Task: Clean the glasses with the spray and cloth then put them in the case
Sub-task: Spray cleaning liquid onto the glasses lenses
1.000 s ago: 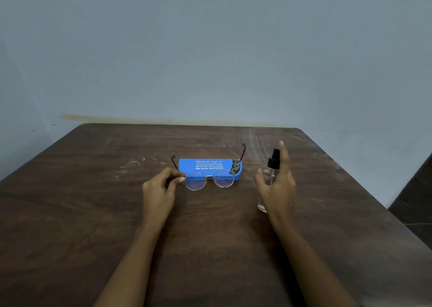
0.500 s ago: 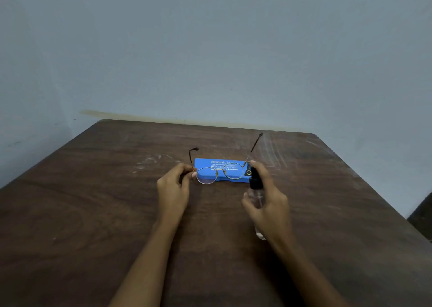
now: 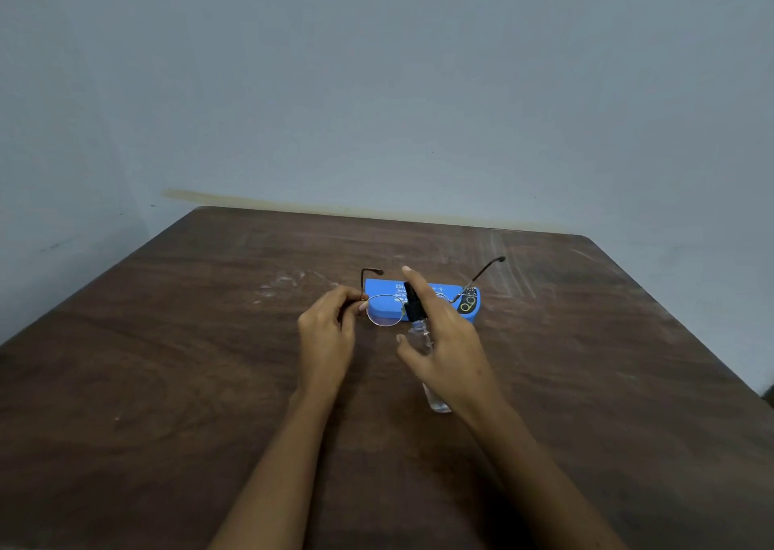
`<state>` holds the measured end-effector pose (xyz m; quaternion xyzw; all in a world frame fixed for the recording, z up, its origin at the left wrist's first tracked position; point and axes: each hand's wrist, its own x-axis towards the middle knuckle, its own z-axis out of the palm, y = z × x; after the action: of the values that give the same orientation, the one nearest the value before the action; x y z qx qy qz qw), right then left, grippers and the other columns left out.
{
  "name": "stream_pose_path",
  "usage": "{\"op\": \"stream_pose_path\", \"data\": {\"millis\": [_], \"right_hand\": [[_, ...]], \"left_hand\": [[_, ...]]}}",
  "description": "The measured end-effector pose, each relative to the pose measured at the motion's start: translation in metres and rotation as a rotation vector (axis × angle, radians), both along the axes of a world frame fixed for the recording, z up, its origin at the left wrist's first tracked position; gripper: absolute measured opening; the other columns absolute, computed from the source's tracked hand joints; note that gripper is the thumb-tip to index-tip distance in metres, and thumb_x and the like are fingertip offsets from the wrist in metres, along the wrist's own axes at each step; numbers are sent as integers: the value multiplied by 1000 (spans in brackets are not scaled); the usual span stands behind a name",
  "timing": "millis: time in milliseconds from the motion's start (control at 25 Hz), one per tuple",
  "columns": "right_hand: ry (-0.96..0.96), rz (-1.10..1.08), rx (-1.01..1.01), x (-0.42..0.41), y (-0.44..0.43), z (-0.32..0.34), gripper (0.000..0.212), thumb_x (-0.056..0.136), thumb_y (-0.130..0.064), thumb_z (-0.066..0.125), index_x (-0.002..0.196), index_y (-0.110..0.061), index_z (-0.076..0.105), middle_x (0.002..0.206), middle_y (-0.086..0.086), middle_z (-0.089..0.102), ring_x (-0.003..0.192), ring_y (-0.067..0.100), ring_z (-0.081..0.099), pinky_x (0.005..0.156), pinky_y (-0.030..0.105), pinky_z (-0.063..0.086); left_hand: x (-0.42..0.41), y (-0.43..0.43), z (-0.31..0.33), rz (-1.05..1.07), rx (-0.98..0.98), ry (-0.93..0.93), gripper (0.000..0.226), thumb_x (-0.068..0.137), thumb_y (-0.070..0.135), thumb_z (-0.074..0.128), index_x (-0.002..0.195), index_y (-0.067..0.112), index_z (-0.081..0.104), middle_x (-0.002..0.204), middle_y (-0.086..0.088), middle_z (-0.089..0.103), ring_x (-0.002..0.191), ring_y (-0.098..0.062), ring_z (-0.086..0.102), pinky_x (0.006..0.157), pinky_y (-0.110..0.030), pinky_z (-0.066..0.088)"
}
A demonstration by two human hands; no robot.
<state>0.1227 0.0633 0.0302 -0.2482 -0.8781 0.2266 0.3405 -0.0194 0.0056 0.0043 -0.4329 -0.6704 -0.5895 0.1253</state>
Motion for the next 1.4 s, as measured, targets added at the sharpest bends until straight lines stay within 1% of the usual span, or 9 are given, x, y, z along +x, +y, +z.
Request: {"op": "stream_pose_path", "data": {"millis": [80, 160, 240, 400, 640, 920, 1080, 1240, 1400], "right_hand": [[56, 6, -66, -3, -2, -3, 78, 74, -14, 59, 133, -49, 23, 93, -9, 58, 70, 4, 52, 68, 26, 44], [83, 7, -105, -3, -4, -7, 72, 72, -14, 58, 129, -47, 29, 78, -14, 57, 59, 2, 49, 63, 29, 46], [62, -6, -99, -3, -5, -8, 67, 70, -17, 57, 123, -48, 31, 70, -12, 58, 59, 8, 51, 62, 33, 49], [39, -33, -114, -3, -4, -5, 60, 65, -23, 50, 117, -47, 34, 63, -10, 56, 59, 15, 51, 60, 33, 46], [39, -37, -126, -7, -1, -4, 56, 63, -21, 50, 113, -42, 38, 50, -14, 45, 50, 10, 46, 54, 31, 40], [31, -46, -149, -7, 0, -4, 55, 67, -14, 57, 113, -38, 40, 51, -14, 46, 51, 11, 44, 56, 31, 40], [37, -102, -183, -2, 0, -5, 66, 68, -14, 56, 121, -46, 35, 57, -14, 53, 53, 12, 48, 59, 29, 41], [89, -210, -199, 10, 6, -5, 70, 69, -11, 56, 126, -45, 35, 61, -15, 53, 53, 11, 49, 58, 27, 39], [106, -223, -208, 20, 13, -1, 66, 69, -9, 56, 118, -47, 36, 71, -4, 63, 57, 20, 55, 59, 32, 46]], "left_hand": [[-1, 1, 0, 7, 5, 1, 10, 77, -4, 63, 76, 5, 65, 73, -4, 68, 67, -5, 58, 65, -8, 40], [-1, 2, 0, 15, 5, 11, 10, 77, -5, 62, 76, 4, 65, 73, -4, 68, 69, -5, 56, 66, -7, 38], [-2, 4, 0, 19, 10, 22, 11, 76, -6, 62, 76, 4, 65, 73, -4, 68, 69, -5, 55, 66, -8, 38], [-1, 6, 0, 3, 14, 39, 13, 76, -7, 61, 76, 5, 65, 73, -2, 67, 69, -5, 55, 65, -8, 39], [-2, 7, 1, 9, 15, 38, 14, 76, -8, 61, 76, 5, 65, 73, -3, 68, 69, -5, 55, 65, -9, 39], [-1, 6, 1, 8, 15, 43, 12, 76, -7, 62, 76, 5, 65, 73, -4, 68, 69, -5, 56, 65, -8, 39], [-1, 5, 2, 14, 23, 42, 11, 76, -8, 63, 75, 3, 65, 72, -5, 68, 69, -5, 55, 65, -6, 38], [-5, 5, 1, 46, 26, 41, 12, 76, -7, 63, 74, 4, 65, 71, -1, 66, 69, -2, 53, 64, -1, 36], [-5, 4, 1, 53, 26, 53, 12, 75, -7, 64, 74, 5, 65, 71, 2, 64, 69, -1, 52, 64, -1, 35]]}}
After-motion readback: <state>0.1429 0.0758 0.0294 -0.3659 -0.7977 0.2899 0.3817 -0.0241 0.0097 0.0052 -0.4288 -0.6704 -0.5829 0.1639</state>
